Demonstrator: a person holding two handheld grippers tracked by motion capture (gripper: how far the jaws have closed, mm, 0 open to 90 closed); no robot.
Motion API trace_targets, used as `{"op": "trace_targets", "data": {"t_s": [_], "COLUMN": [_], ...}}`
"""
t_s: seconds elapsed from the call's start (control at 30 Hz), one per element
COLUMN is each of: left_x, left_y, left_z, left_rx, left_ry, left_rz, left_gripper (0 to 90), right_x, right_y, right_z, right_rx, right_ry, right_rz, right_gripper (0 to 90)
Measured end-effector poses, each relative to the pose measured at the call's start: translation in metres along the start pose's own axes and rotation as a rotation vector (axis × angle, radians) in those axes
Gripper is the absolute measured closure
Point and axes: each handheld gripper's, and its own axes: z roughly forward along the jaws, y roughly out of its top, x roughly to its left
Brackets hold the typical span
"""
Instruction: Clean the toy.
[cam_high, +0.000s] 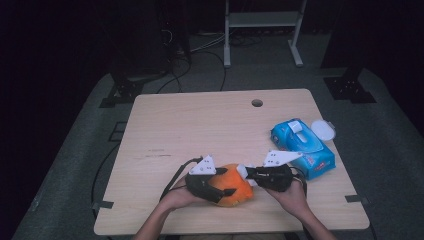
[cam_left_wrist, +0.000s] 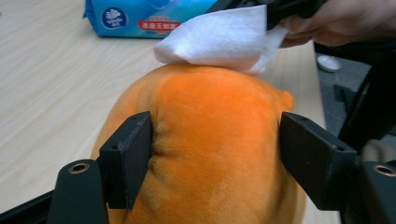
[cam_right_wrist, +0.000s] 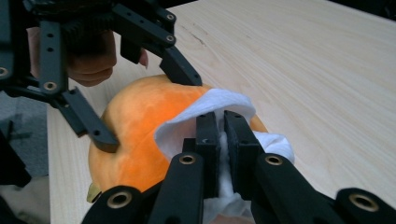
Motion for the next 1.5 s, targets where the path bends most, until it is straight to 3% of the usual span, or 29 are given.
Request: {"op": "trace_targets", "data": {"t_s": [0.13,0.27,0.37,0.53,0.77,0.87,1.0,1.1,1.17,1.27,1.4,1.5], "left_x": [0.002,0.007,0.005,0.004,0.002,-0.003,-0.012,-0.009,-0.002,0.008,0.016,0.014], "left_y": [0.005,0.007,0.004,0.002,0.002,0.004,0.008,0.009,0.009,0.003,-0.01,-0.009], "left_z": [-0.005,-0.005,-0.001,0.002,0.004,0.007,0.011,0.006,0.0,-0.002,0.004,0.005], "left_rx": [-0.009,-0.008,0.006,0.018,0.007,0.007,0.029,-0.001,-0.023,-0.03,-0.016,-0.015], "left_ry": [-0.015,0.006,0.007,0.023,0.019,0.017,0.014,0.01,0.025,0.009,-0.055,-0.051], "left_rz": [0.002,-0.039,-0.034,-0.019,-0.014,0.0,0.051,0.059,0.032,-0.016,-0.088,-0.064], "left_gripper": [24.0,14.3,16.3,22.8,23.1,21.4,19.6,14.8,11.3,10.0,9.9,14.2], "right_x": [-0.002,0.007,0.012,0.002,-0.006,-0.001,0.008,0.009,0.009,0.006,-0.005,-0.005], "right_y": [-0.002,0.001,0.003,-0.003,-0.01,-0.007,0.002,0.003,0.001,-0.002,-0.008,-0.008], "right_z": [-0.001,-0.002,-0.002,-0.002,-0.004,-0.004,-0.003,-0.002,-0.004,-0.007,-0.009,-0.009], "right_rx": [0.007,0.004,0.016,0.035,0.041,0.033,0.013,0.019,0.022,0.034,0.038,0.038], "right_ry": [0.029,0.065,0.049,0.034,0.023,0.019,0.025,0.03,0.043,0.044,0.048,0.048], "right_rz": [0.008,-0.034,-0.071,-0.014,0.035,0.018,-0.035,-0.054,-0.06,-0.07,-0.022,-0.018], "right_gripper": [84.0,84.0,84.0,84.1,84.0,84.0,84.0,84.0,84.0,83.9,83.8,83.8]}}
